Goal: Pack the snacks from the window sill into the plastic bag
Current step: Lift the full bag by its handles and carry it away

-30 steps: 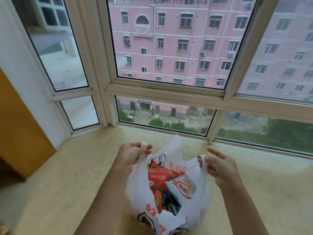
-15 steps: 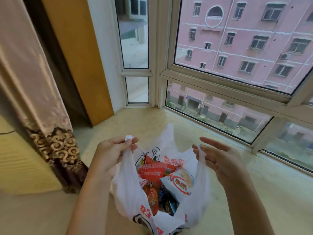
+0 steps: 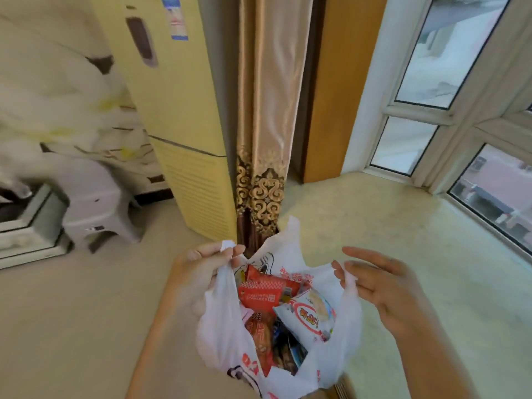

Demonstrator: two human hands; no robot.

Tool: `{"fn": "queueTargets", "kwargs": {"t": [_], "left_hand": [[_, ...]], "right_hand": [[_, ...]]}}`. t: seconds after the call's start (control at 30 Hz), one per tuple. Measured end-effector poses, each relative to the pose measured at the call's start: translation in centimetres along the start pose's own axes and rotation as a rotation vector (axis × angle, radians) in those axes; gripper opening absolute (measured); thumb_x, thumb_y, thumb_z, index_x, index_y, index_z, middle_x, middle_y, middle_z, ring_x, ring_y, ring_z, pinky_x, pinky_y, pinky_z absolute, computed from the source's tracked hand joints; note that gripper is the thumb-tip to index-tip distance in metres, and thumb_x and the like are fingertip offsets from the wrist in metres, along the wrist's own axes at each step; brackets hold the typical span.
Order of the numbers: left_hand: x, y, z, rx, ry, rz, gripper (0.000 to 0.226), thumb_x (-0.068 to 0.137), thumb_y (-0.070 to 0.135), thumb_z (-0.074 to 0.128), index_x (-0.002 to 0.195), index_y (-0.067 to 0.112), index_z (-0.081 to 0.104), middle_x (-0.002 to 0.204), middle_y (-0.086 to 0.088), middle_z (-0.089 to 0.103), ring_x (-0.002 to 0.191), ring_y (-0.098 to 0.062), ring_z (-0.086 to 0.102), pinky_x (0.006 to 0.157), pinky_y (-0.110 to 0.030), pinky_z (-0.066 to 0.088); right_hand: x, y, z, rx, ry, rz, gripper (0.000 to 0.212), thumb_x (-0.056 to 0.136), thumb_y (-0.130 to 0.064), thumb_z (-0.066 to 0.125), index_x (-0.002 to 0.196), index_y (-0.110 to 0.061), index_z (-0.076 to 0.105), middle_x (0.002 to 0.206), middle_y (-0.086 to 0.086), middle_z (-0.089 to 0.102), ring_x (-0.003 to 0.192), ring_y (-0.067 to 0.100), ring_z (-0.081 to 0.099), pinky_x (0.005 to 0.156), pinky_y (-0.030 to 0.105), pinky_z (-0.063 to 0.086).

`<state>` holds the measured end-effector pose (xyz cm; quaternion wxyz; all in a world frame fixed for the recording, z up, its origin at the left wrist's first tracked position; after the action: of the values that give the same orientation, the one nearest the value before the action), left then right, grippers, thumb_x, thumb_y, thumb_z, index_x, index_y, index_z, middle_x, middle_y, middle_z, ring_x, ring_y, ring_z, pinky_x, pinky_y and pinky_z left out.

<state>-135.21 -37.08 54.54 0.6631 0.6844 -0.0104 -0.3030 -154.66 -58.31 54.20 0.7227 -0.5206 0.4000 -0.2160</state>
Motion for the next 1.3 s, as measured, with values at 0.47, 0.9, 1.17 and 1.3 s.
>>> {"fn": "queueTargets", "kwargs": {"t": [0.47, 0.9, 1.17, 1.3], "left_hand": [[6.8, 4.2, -28.0, -0.155, 0.295, 0.033, 0.01, 0.087, 0.002, 0.063, 0.085, 0.006, 0.073, 0.084, -0.011, 0.075, 0.077, -0.017, 0.069, 0.085, -0.04, 0.052], [13.9, 6.8, -47.0, -0.363, 0.572, 0.081, 0.02, 0.086, 0.0, 0.063, 0.106, -0.002, 0.065, 0.09, -0.007, 0.075, 0.076, -0.015, 0.069, 0.063, -0.027, 0.053], [21.0, 9.2, -56.6, -0.417, 0.706, 0.042, 0.018, 0.086, -0.004, 0.06, 0.103, -0.003, 0.066, 0.086, -0.008, 0.075, 0.067, -0.011, 0.069, 0.053, -0.021, 0.054], [24.8, 10.8, -60.6, -0.411, 0.738, 0.039, 0.013, 0.087, -0.002, 0.061, 0.098, -0.001, 0.069, 0.082, -0.005, 0.075, 0.071, -0.012, 0.067, 0.058, -0.022, 0.052]], "right_hand": [[4.1, 3.4, 30.7, -0.086, -0.236, 0.035, 0.024, 0.08, 0.005, 0.066, 0.098, -0.01, 0.069, 0.081, 0.015, 0.074, 0.074, 0.022, 0.072, 0.073, 0.032, 0.059], [10.6, 6.6, 56.5, -0.218, -0.534, 0.113, 0.023, 0.081, 0.003, 0.068, 0.098, -0.013, 0.066, 0.081, 0.012, 0.074, 0.075, 0.017, 0.073, 0.071, 0.028, 0.059], [15.8, 8.4, 71.6, -0.29, -0.648, 0.17, 0.025, 0.079, 0.006, 0.067, 0.098, -0.011, 0.066, 0.079, 0.012, 0.073, 0.069, 0.016, 0.072, 0.065, 0.027, 0.059], [17.9, 8.6, 77.3, -0.32, -0.663, 0.172, 0.025, 0.079, 0.005, 0.068, 0.098, -0.012, 0.067, 0.082, 0.013, 0.074, 0.07, 0.017, 0.072, 0.063, 0.026, 0.056]]}}
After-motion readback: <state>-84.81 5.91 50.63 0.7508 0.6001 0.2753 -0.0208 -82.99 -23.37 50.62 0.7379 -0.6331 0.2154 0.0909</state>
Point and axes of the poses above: each hand's wrist, its own x-axis towards the middle knuckle, its own z-axis out of the palm, y = z × x, the point moved 8 cm from there along x, towards the middle knuckle
